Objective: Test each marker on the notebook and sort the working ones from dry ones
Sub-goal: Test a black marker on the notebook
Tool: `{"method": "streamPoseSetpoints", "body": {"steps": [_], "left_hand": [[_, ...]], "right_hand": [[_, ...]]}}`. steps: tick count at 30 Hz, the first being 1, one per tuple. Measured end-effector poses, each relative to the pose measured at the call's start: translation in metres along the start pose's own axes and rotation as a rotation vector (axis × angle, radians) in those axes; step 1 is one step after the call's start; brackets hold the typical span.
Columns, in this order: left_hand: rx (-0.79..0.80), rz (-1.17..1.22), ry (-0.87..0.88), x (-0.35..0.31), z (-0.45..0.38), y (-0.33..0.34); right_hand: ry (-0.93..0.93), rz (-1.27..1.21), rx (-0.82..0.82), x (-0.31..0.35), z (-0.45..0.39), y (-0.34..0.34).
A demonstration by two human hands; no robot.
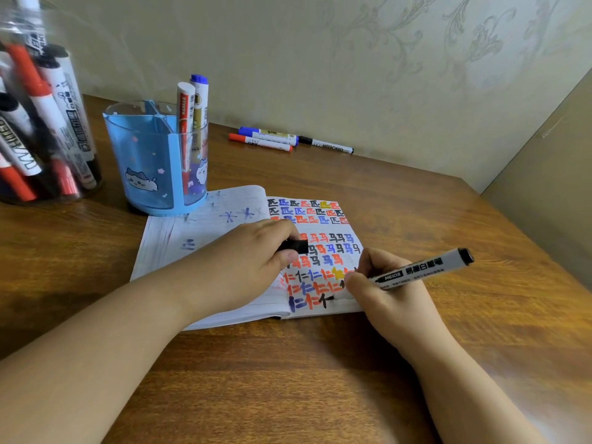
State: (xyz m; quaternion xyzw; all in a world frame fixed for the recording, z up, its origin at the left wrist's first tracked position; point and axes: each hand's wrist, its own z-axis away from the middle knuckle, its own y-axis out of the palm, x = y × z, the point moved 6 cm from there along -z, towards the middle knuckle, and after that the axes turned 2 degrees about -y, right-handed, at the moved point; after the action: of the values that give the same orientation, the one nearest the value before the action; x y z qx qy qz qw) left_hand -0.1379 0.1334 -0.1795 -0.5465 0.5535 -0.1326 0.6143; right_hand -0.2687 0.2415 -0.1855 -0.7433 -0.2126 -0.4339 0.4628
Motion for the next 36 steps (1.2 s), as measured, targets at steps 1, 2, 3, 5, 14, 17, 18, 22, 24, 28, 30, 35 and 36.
{"method": "streamPoseSetpoints", "body": {"steps": [1,2,3,5,14,17,18,22,24,28,30,35,36], "left_hand": [[-0.002,0.003,0.0,0.0,0.0,0.0],[-0.007,0.009,0.003,0.0,0.0,0.0],[-0.013,0.015,0.006,0.0,-0.001,-0.001],[-0.021,0.026,0.009,0.0,-0.001,-0.001],[-0.085,0.102,-0.021,0.007,-0.002,-0.016],[-0.138,0.121,-0.067,0.012,-0.003,-0.024],[-0.153,0.129,-0.078,0.013,-0.003,-0.027],[-0.195,0.144,-0.128,0.021,-0.003,-0.034],[-0.215,0.142,-0.15,0.024,-0.003,-0.035],[-0.241,0.126,-0.162,0.028,-0.005,-0.035],[-0.249,0.125,-0.147,0.027,-0.004,-0.035],[-0.271,0.099,-0.057,0.011,-0.001,-0.036],[-0.276,0.096,-0.041,0.009,0.0,-0.036]], "right_hand": [[0.013,-0.011,0.008,-0.001,0.0,0.0],[0.018,-0.015,0.018,-0.002,0.001,0.001],[0.012,-0.011,0.028,-0.001,0.001,0.002],[0.001,0.01,0.04,0.0,0.001,0.002],[-0.009,-0.118,-0.172,0.018,-0.008,-0.012],[0.009,-0.186,-0.086,0.043,-0.028,-0.006],[0.005,-0.222,-0.046,0.051,-0.037,-0.003],[0.013,-0.458,-0.035,0.061,-0.063,0.015],[0.09,-0.635,-0.114,0.048,-0.067,0.022],[0.135,-0.691,-0.136,0.029,-0.064,0.027],[0.127,-0.658,-0.134,0.025,-0.062,0.025],[0.006,-0.631,-0.084,0.032,-0.061,0.024],[-0.007,-0.621,-0.061,0.033,-0.06,0.025]]}}
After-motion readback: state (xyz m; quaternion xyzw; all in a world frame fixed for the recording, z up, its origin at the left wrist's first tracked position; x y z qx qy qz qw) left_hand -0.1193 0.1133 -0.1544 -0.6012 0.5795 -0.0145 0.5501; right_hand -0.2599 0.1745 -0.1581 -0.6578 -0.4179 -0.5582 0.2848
